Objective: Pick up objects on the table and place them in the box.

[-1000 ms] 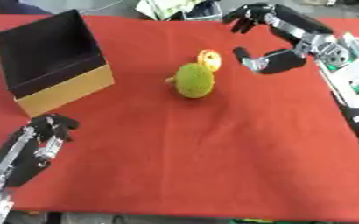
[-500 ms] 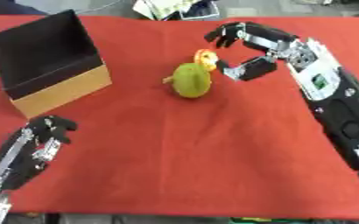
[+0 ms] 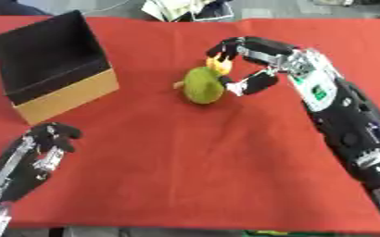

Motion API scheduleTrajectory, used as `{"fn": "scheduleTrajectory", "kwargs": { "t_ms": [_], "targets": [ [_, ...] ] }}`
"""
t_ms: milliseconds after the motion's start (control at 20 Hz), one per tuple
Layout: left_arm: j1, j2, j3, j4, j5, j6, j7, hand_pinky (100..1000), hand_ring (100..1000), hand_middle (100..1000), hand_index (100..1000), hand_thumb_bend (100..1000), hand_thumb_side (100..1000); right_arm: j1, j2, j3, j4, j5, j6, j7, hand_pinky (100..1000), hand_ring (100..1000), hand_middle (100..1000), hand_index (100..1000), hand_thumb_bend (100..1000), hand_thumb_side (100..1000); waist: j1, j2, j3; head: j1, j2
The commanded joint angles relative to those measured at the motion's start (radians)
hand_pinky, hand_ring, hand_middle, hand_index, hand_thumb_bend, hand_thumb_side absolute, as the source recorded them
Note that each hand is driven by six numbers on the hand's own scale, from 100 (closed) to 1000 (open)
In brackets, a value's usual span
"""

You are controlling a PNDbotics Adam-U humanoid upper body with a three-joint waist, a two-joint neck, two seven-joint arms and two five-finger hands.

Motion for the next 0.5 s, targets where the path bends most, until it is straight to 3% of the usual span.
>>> {"fn": "scheduleTrajectory", "kwargs": {
  "t_ms": [50, 500],
  "targets": [
    [-0.012, 0.010, -0.001, -0.013, 0.004, -0.003, -0.005, 618, 742, 638, 723, 100, 742, -0.030, -0.001, -0.005, 0.018, 0.041, -0.010, -0.011, 752, 778, 821, 920, 100, 289, -0.001, -0.019, 0.003, -0.006, 0.005],
    [-0.015, 0.008, -0.004, -0.014, 0.005, -0.004, -0.010, 620, 744, 639, 723, 100, 741, -0.055, 0.035, -0.018, 0.108, 0.145, -0.022, -0.048, 751, 770, 810, 916, 100, 317, 0.000, -0.018, 0.015, -0.014, 0.005]
  ]
}}
